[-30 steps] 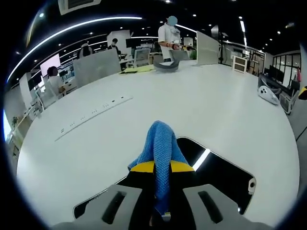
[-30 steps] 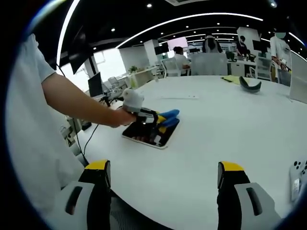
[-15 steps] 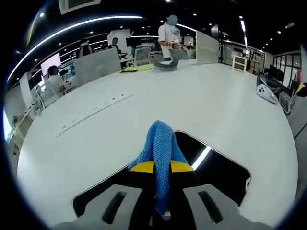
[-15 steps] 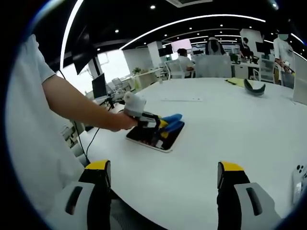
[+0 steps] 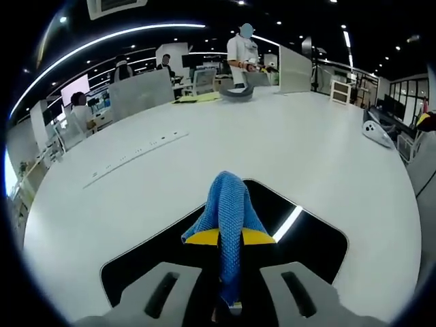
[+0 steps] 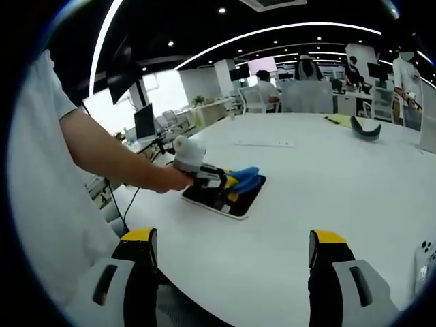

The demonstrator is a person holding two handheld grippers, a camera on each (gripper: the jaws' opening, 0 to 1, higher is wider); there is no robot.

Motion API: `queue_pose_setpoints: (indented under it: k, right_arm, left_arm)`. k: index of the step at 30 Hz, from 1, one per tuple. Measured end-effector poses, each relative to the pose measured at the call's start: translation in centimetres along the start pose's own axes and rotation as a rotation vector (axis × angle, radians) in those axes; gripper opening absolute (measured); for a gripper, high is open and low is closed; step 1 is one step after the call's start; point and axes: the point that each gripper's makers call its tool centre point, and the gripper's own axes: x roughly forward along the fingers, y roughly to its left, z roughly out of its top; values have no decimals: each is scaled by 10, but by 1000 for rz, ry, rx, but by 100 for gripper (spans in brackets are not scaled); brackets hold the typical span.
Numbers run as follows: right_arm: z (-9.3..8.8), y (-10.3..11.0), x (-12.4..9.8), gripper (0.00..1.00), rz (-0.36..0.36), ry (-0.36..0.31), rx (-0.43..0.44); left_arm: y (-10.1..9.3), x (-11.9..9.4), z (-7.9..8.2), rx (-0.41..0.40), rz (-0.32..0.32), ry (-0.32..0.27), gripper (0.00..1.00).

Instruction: Wipe the mirror surface with the cleaning cloth until all visible marks leave the cleaned area.

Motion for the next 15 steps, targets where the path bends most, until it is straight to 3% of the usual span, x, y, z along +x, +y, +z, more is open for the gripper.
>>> queue_pose_setpoints:
  k: [15]
  right_arm:
    - [2,8,-2,92,7,-12,-17]
  left_arm:
    - [-5,-11,-9,-12,2,2,7]
